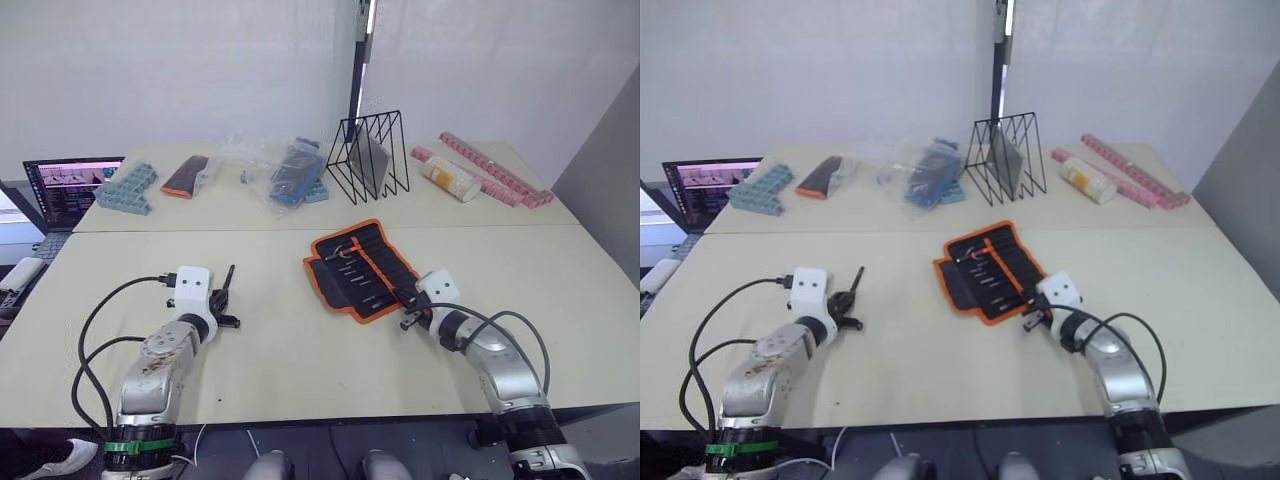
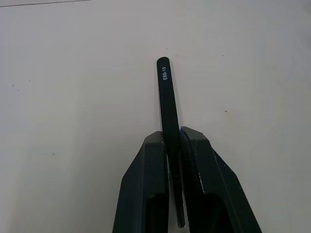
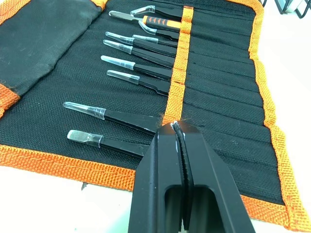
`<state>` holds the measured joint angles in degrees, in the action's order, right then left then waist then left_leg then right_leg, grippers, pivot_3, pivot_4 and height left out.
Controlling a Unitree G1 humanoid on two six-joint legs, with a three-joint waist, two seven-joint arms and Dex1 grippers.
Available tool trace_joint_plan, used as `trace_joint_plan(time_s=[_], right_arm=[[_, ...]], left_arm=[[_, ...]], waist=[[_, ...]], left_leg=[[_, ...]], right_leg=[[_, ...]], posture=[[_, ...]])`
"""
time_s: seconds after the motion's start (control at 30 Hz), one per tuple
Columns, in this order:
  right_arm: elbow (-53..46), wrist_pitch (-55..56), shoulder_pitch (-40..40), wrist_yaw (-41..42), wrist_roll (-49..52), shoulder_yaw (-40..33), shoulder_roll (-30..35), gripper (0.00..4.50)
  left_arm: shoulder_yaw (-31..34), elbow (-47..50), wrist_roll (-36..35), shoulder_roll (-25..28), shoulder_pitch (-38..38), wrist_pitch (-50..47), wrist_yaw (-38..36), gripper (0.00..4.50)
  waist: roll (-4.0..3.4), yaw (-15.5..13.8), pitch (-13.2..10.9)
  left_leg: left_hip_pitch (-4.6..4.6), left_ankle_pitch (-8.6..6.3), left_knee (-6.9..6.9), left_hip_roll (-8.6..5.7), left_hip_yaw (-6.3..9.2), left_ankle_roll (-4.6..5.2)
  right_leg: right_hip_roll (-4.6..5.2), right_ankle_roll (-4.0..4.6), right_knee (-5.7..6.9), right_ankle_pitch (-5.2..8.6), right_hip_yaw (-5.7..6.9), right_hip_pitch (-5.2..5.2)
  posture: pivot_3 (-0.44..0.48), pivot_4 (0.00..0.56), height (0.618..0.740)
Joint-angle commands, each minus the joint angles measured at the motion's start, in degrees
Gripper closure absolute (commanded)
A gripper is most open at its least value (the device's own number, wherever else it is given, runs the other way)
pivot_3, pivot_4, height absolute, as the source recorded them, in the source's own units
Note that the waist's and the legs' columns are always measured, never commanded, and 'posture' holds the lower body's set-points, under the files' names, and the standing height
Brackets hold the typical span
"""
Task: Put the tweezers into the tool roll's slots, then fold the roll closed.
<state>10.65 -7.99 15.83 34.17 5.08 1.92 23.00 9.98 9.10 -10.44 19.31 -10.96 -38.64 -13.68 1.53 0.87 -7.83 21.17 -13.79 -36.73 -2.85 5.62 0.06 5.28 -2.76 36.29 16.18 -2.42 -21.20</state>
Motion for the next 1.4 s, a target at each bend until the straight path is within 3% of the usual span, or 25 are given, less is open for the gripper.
trace_joint_plan(time_s=[0.03, 0.17, 0.33, 0.47, 0.63, 0.8, 1.07, 1.4], right_arm=[[3.2, -2.0, -1.1, 0.1, -2.2, 2.5, 0.0, 4.5], [3.5, -1.9, -1.0, 0.0, -2.3, 2.2, 0.0, 4.5], [3.4, -1.8, -1.2, -0.4, -2.2, 2.0, -0.2, 4.5], [3.0, -1.9, -1.7, -1.4, -2.0, 1.6, -0.5, 4.5], [2.0, -2.1, -2.6, -2.2, -1.9, 1.6, -1.1, 4.5], [1.1, -2.9, -2.9, -2.8, -1.7, 1.4, -1.4, 4.5], [-0.4, -3.7, -3.7, -3.9, -1.5, 1.1, -1.5, 4.5], [-1.9, -4.3, -4.5, -4.7, -1.4, 1.2, -1.7, 4.5]], left_arm=[[-0.7, 2.5, -0.7, 2.8, -3.1, -0.3, -2.8, 4.49], [-2.3, 5.7, -4.3, 5.9, -8.1, -3.7, -8.7, 4.49], [-12.9, 9.0, 1.5, 13.3, -14.9, 1.4, -15.2, 4.49], [-16.3, 6.6, -2.2, 14.2, -23.1, -1.9, -22.4, 4.49], [-22.4, -2.7, -3.0, 12.6, -33.0, -2.0, -31.3, 4.49], [-28.8, -12.5, -0.6, 9.1, -39.4, -4.0, -34.7, 4.49], [-35.4, -22.1, 4.5, 3.3, -43.0, 0.0, -37.1, 4.49], [-37.4, -29.9, 8.6, -2.5, -43.8, 5.9, -38.5, 4.49]], waist=[[0.01, 0.0, 0.0], [0.09, 0.0, -0.1], [0.08, 0.1, -0.1], [0.1, 0.0, -0.1], [0.09, 0.1, -0.1], [0.15, 0.2, -0.1], [0.17, 0.1, -0.2], [0.18, 0.0, -0.2]], left_leg=[[0.0, 0.0, 0.0, 0.0, 0.0, 0.0], [0.01, 0.0, 0.0, 0.0, 0.0, 0.0], [0.02, 0.0, 0.06, -0.03, 0.0, 0.0], [0.03, 0.0, 0.11, -0.04, 0.0, 0.0], [0.03, 0.01, 0.1, -0.12, 0.0, 0.02], [0.02, -0.02, 0.1, -0.22, 0.04, 0.07], [0.04, -0.02, 0.08, -0.26, 0.07, 0.08], [0.06, -0.02, 0.08, -0.29, 0.07, 0.08]], right_leg=[[0.0, 0.0, 0.0, 0.0, 0.0, 0.0], [0.0, 0.0, -0.01, 0.0, 0.01, 0.0], [0.0, 0.0, 0.0, 0.0, -0.02, -0.03], [0.0, 0.0, -0.02, 0.0, -0.01, -0.04], [-0.01, -0.03, -0.04, 0.01, 0.01, -0.02], [0.03, -0.05, 0.38, 0.0, -0.01, -0.13], [0.0, -0.07, 0.48, 0.02, 0.01, -0.2], [0.02, -0.09, 0.48, 0.03, 0.01, -0.19]], posture=[[0.0, 0.15, 0.74], [0.0, 0.15, 0.74], [0.0, 0.15, 0.74], [0.0, 0.15, 0.74], [0.0, 0.15, 0.74], [0.0, 0.15, 0.74], [0.0, 0.15, 0.74], [0.0, 0.15, 0.74]])
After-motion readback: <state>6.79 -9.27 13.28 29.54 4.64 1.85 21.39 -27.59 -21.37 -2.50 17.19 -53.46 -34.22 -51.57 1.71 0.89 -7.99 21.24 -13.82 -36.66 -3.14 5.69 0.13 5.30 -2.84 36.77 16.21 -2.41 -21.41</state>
